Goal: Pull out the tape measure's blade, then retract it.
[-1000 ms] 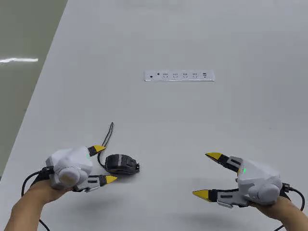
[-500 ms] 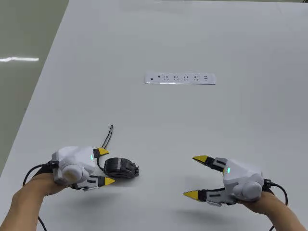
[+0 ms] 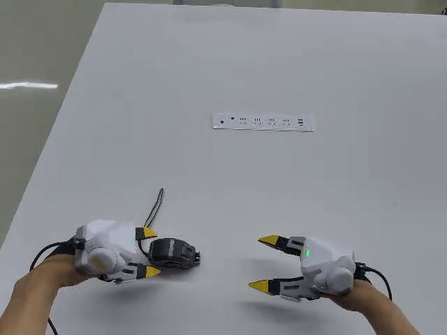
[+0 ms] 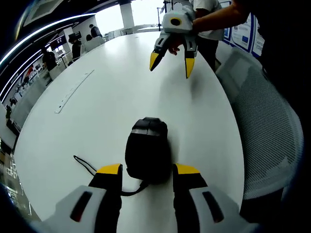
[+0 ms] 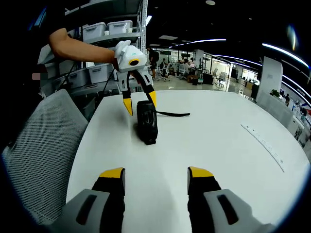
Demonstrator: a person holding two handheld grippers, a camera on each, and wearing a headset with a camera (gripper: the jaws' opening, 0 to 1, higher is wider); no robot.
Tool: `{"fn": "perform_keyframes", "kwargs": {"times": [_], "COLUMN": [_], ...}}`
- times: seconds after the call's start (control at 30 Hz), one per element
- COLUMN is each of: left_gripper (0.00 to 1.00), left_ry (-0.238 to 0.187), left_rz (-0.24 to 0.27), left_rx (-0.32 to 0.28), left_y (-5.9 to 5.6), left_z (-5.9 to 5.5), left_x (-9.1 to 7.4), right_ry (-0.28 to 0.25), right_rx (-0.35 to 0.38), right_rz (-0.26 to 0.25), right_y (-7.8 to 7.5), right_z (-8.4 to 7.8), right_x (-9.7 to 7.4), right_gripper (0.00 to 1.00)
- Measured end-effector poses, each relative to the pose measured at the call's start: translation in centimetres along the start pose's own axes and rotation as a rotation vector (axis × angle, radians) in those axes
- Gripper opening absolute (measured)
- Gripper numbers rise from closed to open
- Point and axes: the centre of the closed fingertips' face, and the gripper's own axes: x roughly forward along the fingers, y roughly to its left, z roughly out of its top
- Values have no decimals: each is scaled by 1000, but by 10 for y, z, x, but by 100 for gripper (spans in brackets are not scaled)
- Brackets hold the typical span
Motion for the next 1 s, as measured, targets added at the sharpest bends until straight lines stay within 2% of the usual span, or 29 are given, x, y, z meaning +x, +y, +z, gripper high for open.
{"fn": "perform_keyframes", "kwargs": {"times": [0.37,0.53,0.63,0.83,1.0], "left_gripper": [34,29,29,29,28], "left_ry": [24,21,24,15,-1], "left_rz": [-40,-31,-37,-38,-21], "left_rx": [70,84,91,91,63], "left_y": [0,4,3,2,2], "left_z": [2,4,2,3,3], "left_x": [9,14,17,16,16], "right_ry": [-13,-7,-9,-9,-14], "right_rx": [-9,-20,-24,-44,-47], "right_rz": [42,66,75,106,128], "right_y": [1,3,4,8,10], "right_z": [6,7,9,13,15], "right_x": [26,38,45,62,72], "right_gripper": [44,42,40,38,35]}}
